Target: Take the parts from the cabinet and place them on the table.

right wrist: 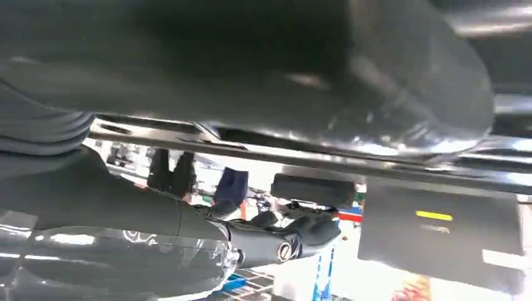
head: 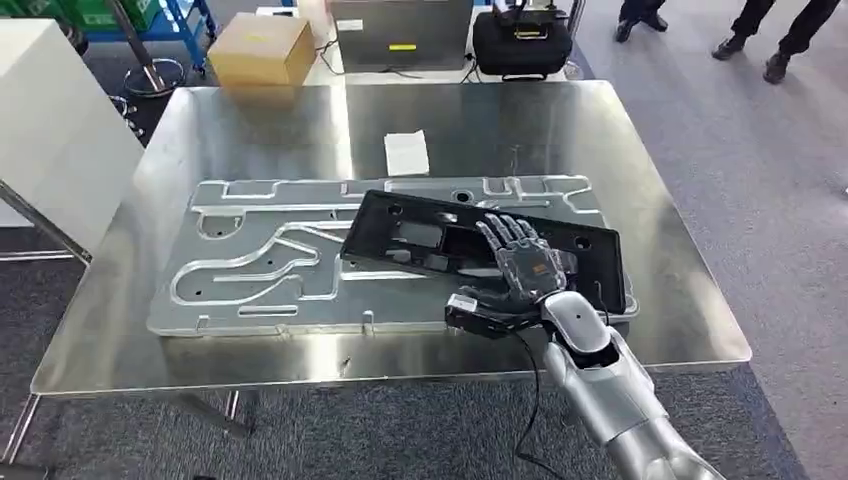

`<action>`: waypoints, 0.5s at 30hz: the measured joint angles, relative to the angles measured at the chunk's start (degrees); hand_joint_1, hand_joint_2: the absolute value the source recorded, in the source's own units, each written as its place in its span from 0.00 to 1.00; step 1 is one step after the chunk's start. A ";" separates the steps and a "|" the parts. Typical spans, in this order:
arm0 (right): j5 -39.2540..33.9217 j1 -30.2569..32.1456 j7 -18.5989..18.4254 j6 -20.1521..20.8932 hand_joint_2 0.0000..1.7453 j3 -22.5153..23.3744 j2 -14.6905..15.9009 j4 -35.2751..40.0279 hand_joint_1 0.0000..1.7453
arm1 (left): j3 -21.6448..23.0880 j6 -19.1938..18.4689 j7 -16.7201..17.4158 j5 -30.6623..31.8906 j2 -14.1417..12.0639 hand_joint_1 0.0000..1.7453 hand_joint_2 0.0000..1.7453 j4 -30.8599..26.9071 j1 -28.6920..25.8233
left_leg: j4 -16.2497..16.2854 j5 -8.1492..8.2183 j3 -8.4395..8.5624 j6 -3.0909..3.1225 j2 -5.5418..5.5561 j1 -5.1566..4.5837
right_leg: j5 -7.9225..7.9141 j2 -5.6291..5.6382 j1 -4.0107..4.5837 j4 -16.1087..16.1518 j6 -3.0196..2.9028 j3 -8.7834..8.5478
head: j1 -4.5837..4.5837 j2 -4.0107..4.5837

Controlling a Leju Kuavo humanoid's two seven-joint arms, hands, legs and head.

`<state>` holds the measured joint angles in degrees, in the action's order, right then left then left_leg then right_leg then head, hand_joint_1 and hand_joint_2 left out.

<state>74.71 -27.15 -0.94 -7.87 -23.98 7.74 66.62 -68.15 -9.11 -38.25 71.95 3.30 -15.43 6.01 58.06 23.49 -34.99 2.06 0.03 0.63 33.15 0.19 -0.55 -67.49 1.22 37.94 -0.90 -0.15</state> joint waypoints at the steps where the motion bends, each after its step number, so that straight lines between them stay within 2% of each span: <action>1: 0.00 0.17 0.00 0.02 0.00 0.07 0.00 -0.04 0.00 | 0.00 -0.04 0.00 -0.02 0.00 0.00 0.00 0.00 -0.02 | 0.03 -0.29 -0.42 -0.03 -0.01 -0.03 | 2.03 0.00 -0.13 -3.92 0.20 1.33 | 0.04 0.00; 2: 0.00 0.34 0.00 0.02 0.00 0.11 0.00 -0.09 0.00 | 0.00 -0.07 0.00 -0.04 0.00 0.00 0.00 0.00 -0.07 | 0.08 -0.66 -0.97 -0.07 -0.01 -0.05 | 3.14 -0.01 -0.23 -6.80 0.35 2.12 | 0.02 0.00; 3: 0.00 0.47 0.00 0.02 0.00 0.20 0.02 -0.09 0.00 | 0.00 -0.13 -0.02 -0.13 0.00 0.00 0.00 0.00 -0.12 | 0.18 -1.00 -1.55 -0.16 -0.01 -0.03 | 2.72 -0.02 -0.32 -7.03 0.46 1.67 | 0.02 -0.02; 4: 0.00 0.49 0.02 0.02 0.00 0.24 0.02 -0.09 0.00 | 0.00 -0.17 -0.02 -0.15 0.00 0.00 0.00 0.00 -0.15 | 0.29 -1.37 -2.07 -0.29 0.00 -0.02 | 1.27 -0.06 -0.42 -4.94 0.46 0.01 | 0.00 0.00; 5: 0.02 0.46 0.04 0.00 0.00 0.28 0.02 -0.09 0.00 | 0.00 -0.20 -0.04 -0.15 0.02 0.00 0.00 0.00 -0.15 | 0.36 -1.71 -2.52 -0.47 0.01 -0.01 | -0.70 -0.10 -0.50 -1.00 0.38 -2.66 | 0.04 0.00; 6: 0.09 0.38 0.09 0.00 0.00 0.33 0.00 -0.07 0.00 | 0.00 -0.28 -0.09 -0.17 0.09 0.00 0.00 0.00 -0.13 | 0.42 -2.13 -2.93 -0.73 0.05 -0.01 | -2.71 -0.15 -0.55 4.90 0.18 -6.66 | 0.02 0.00; 7: 0.13 0.30 0.11 0.00 0.00 0.37 0.00 0.02 0.00 | 0.00 -0.33 -0.09 -0.17 0.11 0.00 0.00 0.00 -0.09 | 0.51 -2.43 -3.06 -0.99 0.05 -0.01 | -2.55 -0.15 -0.54 8.80 -0.02 -9.30 | 0.02 -0.02; 8: 0.13 0.28 0.11 -0.02 0.00 0.44 -0.02 0.04 0.00 | 0.00 -0.33 -0.15 -0.33 0.13 0.00 0.00 0.00 -0.12 | 0.42 -2.87 -3.27 -1.45 0.12 -0.16 | -2.73 -0.08 0.02 9.62 -0.13 -9.62 | 0.18 -0.02; 11: 0.15 0.25 0.17 -0.04 0.00 0.46 0.00 0.04 0.00 | 0.00 -0.50 -0.17 -0.42 0.13 0.00 0.00 0.00 -0.13 | -0.20 -4.22 -3.17 -2.57 0.11 0.07 | -3.69 0.02 0.42 9.72 -1.14 -8.78 | 0.13 0.00; 12: 0.17 0.24 0.20 -0.04 0.00 0.44 -0.02 0.04 0.00 | 0.00 -0.50 -0.17 -0.44 0.13 0.00 0.00 0.00 -0.37 | -0.30 -4.35 -3.48 -2.96 0.22 -0.06 | -4.56 -0.11 -0.17 10.27 -1.84 -8.41 | 0.02 0.00; 13: 0.17 0.11 0.24 -0.02 0.00 0.44 0.00 0.02 0.00 | 0.00 -0.50 -0.17 -0.48 0.13 0.00 0.00 0.00 -0.35 | 0.72 -2.30 -4.11 -3.15 0.21 0.12 | -5.29 -0.41 -0.19 10.36 -2.22 -7.89 | 0.15 0.00; 14: 0.20 0.11 0.26 -0.04 0.00 0.44 -0.02 0.04 0.00 | 0.00 -0.52 -0.17 -0.48 0.20 0.00 0.00 0.02 -0.49 | 3.42 1.46 -5.03 -3.24 0.16 0.13 | -5.88 -0.39 -0.16 10.38 -2.89 -7.03 | 0.26 0.00; 15: 0.24 0.18 0.33 -0.04 0.00 0.44 -0.04 0.04 0.00 | 0.00 -0.59 -0.15 -0.48 0.28 0.00 0.00 0.02 -0.53 | 7.16 5.13 -6.04 -3.37 0.14 0.24 | -6.48 -0.39 -0.08 10.37 -3.07 -6.32 | 0.39 0.00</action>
<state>74.95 -26.97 -0.61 -7.91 -23.54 7.69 66.66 -68.15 -9.70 -38.40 71.47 3.58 -15.41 5.49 65.22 28.62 -41.03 -1.31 0.18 0.87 26.67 -0.20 -0.64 -57.12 -1.86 31.61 -0.50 -0.15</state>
